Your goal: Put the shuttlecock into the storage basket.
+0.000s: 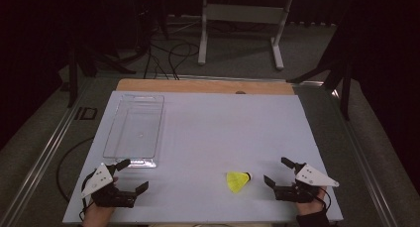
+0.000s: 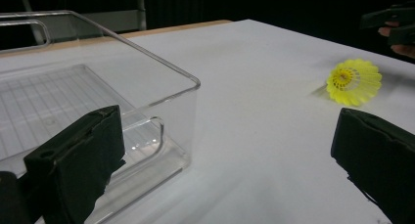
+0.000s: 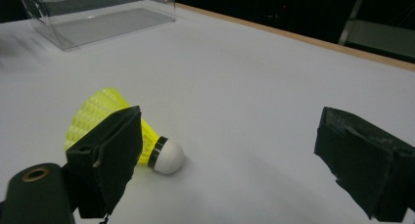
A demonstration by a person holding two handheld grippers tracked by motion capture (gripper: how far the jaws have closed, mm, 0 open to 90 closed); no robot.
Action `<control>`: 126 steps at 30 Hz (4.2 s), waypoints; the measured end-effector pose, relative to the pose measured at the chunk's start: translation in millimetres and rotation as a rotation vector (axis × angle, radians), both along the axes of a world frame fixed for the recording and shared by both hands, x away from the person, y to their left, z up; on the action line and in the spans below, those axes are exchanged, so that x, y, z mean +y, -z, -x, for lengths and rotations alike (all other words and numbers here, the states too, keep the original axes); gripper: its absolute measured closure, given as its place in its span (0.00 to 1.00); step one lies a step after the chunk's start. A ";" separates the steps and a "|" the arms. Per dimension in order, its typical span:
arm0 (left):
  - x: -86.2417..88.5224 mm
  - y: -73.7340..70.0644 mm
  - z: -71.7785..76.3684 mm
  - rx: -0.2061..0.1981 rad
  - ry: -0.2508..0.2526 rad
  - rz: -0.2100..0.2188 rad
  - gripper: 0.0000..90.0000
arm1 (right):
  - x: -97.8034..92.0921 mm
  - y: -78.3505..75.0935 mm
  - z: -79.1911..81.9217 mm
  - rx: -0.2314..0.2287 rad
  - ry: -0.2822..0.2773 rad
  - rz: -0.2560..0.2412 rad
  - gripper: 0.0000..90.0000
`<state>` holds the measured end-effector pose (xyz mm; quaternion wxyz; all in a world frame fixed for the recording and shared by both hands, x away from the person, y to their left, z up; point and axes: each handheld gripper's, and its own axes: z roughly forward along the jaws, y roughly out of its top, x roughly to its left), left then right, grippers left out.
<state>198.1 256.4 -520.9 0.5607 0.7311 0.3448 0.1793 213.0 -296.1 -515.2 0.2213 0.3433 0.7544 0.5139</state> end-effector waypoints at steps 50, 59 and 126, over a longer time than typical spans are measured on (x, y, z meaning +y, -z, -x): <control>-12.7 -35.0 -12.8 0.083 0.175 -0.183 0.00 | 3.4 0.4 -0.6 -0.014 0.010 0.046 0.12; -17.4 -44.2 -18.6 0.154 0.262 -0.259 0.00 | 4.1 0.2 -0.3 -0.011 0.008 0.048 0.12; -84.6 -80.4 -56.7 0.584 0.553 -0.754 0.00 | 5.8 -0.4 -0.3 0.003 -0.006 0.039 0.12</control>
